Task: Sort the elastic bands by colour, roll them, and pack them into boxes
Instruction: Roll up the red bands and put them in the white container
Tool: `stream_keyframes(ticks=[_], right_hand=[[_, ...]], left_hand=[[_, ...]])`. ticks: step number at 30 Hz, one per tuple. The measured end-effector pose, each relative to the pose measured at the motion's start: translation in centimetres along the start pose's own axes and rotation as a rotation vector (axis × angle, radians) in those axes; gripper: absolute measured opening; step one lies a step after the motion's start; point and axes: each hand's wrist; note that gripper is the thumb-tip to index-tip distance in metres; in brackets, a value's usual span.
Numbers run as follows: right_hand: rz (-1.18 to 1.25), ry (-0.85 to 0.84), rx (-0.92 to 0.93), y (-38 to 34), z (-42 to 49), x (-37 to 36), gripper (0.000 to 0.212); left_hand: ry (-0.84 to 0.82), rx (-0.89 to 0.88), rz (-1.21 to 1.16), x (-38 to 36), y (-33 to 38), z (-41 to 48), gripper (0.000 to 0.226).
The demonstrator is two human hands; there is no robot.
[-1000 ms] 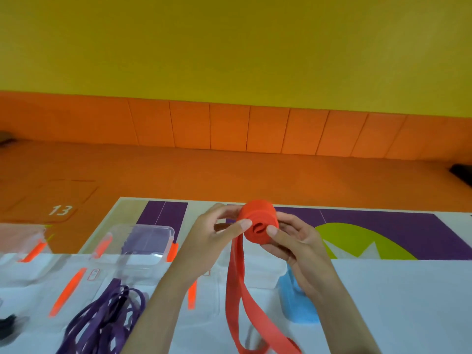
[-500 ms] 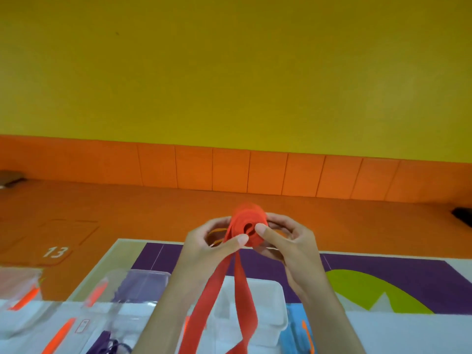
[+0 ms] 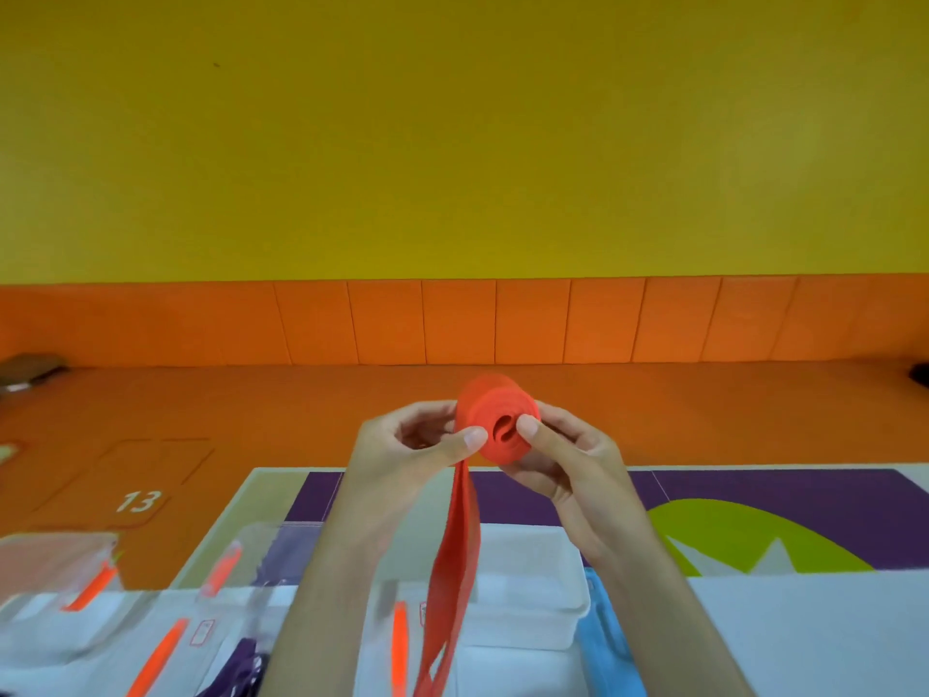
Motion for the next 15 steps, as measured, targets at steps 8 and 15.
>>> stream_keyframes(ticks=[8, 15], right_hand=[[0.048, 0.058, 0.008, 0.4, -1.1, 0.4, 0.074], [-0.116, 0.027, -0.027, 1.3, -1.7, 3.5, 0.057]], left_hand=[[0.04, -0.057, -0.122, -1.3, -1.4, -1.6, 0.039], [-0.004, -0.006, -0.171, -2.1, -4.2, -2.2, 0.056]])
Point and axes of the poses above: each hand's wrist, its own z-axis towards the middle knuckle, its own x-axis out of the back of the hand, y = z × x, and after that the axes turned 11 degrees about y, right-handed
